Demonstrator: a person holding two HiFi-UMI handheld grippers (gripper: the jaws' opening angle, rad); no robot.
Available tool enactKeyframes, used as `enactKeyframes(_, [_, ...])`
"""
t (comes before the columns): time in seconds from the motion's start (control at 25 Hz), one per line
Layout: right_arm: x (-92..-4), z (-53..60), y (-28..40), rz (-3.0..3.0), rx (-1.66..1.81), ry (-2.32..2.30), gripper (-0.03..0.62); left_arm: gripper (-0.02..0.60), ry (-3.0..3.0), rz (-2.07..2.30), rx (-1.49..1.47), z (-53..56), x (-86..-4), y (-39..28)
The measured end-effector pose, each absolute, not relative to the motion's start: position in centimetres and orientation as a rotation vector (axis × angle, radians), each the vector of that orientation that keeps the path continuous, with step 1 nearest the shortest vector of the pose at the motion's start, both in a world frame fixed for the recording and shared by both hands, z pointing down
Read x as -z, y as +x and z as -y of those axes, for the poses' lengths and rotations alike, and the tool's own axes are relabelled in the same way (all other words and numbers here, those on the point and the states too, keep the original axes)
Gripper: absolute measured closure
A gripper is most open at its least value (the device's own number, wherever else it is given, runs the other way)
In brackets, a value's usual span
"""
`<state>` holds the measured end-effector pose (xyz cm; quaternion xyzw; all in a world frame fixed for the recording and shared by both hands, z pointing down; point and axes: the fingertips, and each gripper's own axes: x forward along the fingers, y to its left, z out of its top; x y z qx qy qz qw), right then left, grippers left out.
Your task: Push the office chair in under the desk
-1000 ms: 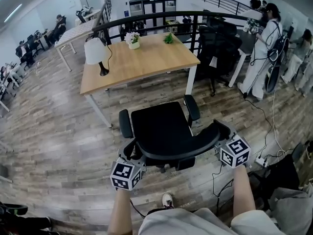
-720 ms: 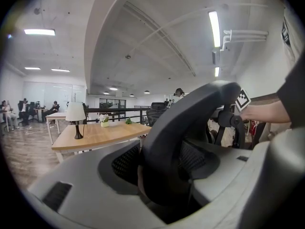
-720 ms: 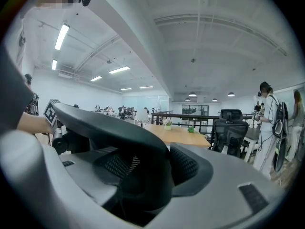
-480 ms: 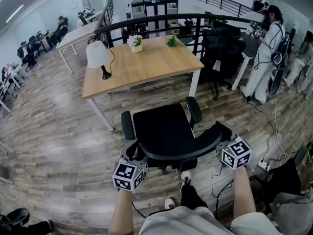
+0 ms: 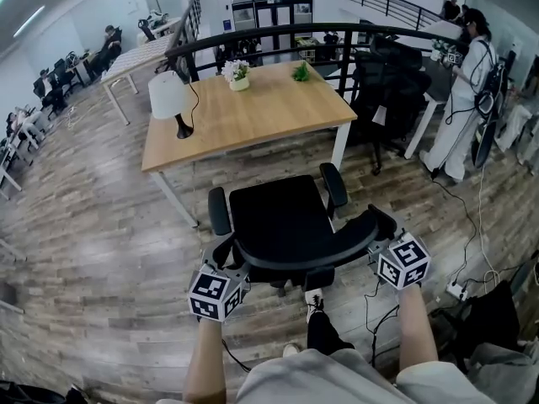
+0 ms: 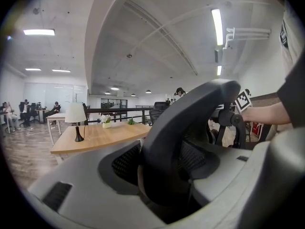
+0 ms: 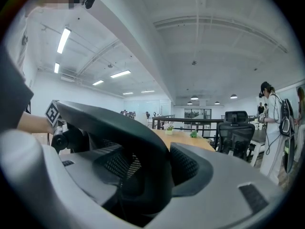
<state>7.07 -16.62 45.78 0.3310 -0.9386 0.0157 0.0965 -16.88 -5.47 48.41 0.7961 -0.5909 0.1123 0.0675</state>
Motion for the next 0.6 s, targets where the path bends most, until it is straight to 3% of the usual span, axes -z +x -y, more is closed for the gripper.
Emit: enactKeyframes(0.6, [-45.8, 24.1, 3.6, 2.798, -0.030, 0.961, 0.322, 0.284, 2.378, 1.800, -0.362, 12.7, -48.3, -20.2])
